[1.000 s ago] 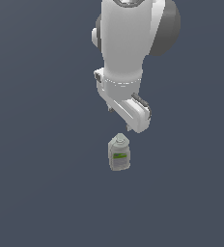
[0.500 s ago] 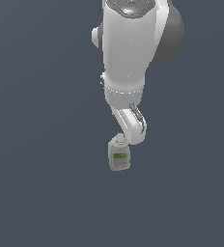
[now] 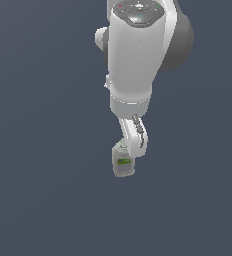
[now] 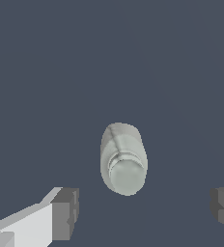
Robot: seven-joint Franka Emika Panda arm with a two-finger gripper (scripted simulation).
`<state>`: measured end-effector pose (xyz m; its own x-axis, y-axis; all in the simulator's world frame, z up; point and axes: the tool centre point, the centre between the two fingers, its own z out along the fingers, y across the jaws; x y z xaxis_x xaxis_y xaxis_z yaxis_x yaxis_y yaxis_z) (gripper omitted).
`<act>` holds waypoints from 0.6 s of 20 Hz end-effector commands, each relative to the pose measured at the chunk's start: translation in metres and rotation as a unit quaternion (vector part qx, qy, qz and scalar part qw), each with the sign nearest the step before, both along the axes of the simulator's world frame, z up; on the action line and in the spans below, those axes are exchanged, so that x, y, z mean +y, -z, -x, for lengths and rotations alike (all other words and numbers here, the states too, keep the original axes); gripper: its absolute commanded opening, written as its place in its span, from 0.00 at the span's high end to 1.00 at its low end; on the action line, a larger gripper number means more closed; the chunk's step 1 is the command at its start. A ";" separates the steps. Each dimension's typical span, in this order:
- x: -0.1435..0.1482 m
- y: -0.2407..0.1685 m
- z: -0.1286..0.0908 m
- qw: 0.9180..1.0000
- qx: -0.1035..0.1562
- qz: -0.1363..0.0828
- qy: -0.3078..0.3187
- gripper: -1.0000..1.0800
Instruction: Pick up the object and move it to a goal position.
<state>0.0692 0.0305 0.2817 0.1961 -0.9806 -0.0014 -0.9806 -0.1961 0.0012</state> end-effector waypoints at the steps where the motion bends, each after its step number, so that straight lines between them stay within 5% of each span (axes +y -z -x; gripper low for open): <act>1: 0.000 0.001 -0.002 1.000 0.000 0.000 0.012 0.04; 12: 0.000 0.010 -0.003 1.000 -0.001 0.001 0.018 0.04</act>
<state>0.0723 0.0312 0.2758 0.1612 -0.9869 -0.0001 -0.9869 -0.1612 -0.0008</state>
